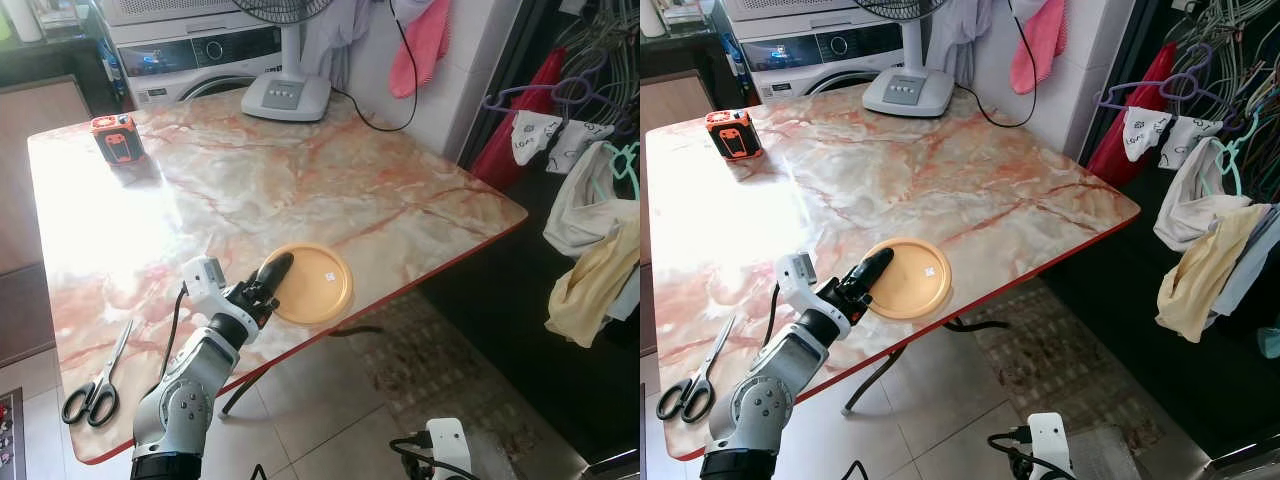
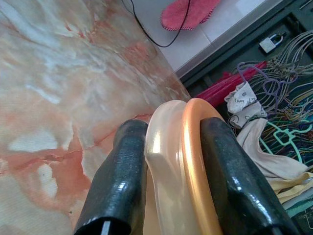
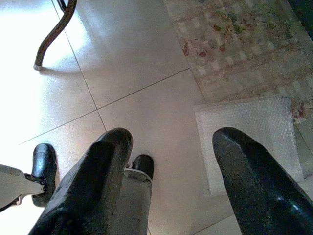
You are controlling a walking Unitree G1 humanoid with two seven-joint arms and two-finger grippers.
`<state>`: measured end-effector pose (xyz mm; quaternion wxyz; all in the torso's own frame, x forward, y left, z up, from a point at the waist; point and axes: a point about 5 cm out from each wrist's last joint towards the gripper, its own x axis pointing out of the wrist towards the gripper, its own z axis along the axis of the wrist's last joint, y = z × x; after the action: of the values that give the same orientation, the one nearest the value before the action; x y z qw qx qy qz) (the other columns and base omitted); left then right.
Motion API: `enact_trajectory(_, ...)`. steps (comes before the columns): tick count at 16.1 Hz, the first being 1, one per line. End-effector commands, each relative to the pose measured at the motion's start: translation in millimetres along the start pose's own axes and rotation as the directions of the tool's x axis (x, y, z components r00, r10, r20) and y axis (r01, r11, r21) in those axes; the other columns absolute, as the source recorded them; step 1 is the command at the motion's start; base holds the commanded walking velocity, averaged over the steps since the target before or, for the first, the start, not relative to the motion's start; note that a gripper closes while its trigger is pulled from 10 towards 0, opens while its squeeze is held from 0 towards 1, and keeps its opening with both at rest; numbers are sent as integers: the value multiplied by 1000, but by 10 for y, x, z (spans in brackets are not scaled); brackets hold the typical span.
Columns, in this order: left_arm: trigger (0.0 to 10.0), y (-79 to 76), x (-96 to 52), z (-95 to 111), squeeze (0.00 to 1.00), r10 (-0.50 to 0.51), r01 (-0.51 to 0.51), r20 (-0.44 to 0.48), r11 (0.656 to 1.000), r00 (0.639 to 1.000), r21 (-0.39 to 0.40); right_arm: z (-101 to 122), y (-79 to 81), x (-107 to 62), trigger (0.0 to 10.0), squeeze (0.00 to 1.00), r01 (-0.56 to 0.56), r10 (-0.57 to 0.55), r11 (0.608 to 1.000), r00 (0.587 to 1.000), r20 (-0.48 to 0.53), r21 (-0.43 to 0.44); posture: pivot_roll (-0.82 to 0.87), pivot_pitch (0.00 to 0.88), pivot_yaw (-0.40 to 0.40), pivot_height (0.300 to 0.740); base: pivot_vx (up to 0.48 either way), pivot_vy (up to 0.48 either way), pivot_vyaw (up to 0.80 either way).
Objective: Restocking fridge
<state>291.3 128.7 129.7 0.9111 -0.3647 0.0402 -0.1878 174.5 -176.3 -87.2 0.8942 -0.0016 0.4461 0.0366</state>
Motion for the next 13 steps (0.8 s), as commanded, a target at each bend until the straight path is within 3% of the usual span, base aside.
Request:
enact_trajectory(1,10000,-58,1,57,0,-20,20,26,1000,999,22,-22,-12,-8,10000,0,8,-8,1000,1000,0,10,-74,24,-39,740,0,0,0)
enact_trajectory(9,10000,-56,0,54,0,-20,19,26,1000,999,20,-9,-16,-6,10000,0,10,-10,1000,1000,3,11,-74,34,-39,740,0,0,0)
enact_trajectory(13,10000,-49,-1,58,0,-17,16,27,1000,999,21,-6,-14,-4,10000,0,10,-10,1000,1000,4,12,-74,36,-39,740,-257,0,0)
